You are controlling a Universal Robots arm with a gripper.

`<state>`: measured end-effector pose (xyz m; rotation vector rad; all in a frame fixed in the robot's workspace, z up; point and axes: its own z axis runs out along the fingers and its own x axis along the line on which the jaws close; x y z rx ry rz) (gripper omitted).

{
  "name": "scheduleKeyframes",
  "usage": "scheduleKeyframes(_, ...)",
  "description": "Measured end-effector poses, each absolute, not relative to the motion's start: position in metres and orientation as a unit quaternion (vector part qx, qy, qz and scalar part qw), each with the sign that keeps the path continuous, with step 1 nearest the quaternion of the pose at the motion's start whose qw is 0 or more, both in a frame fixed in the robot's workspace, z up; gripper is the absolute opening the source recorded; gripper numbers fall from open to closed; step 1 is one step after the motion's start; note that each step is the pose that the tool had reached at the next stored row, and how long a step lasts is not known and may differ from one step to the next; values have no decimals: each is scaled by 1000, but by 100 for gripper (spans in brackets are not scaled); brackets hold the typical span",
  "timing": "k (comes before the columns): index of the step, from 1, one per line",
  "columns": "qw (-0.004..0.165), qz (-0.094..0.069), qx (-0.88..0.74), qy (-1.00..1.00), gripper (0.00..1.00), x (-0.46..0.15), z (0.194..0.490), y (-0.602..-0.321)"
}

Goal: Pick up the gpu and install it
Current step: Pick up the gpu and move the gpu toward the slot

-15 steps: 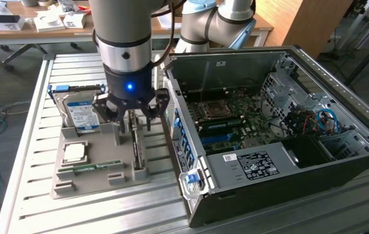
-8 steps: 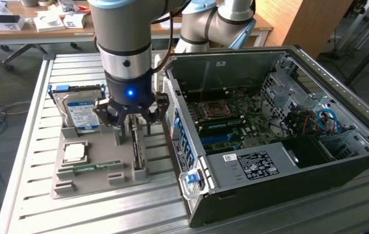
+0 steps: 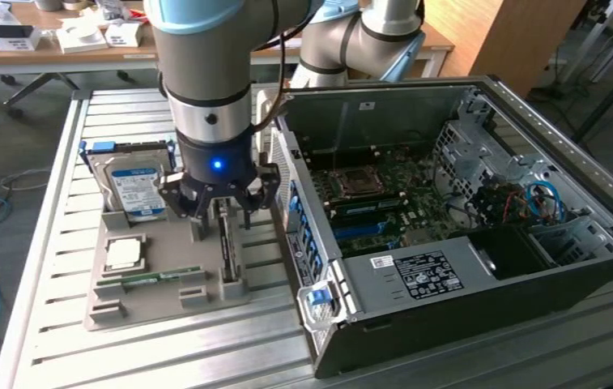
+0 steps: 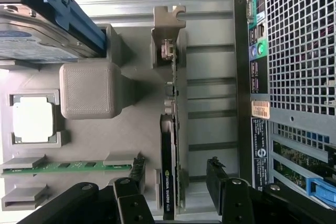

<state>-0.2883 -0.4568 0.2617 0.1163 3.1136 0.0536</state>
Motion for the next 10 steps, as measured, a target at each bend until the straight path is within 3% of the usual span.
scheduleKeyframes(10, 13, 17, 37, 999, 59, -288, 251, -457)
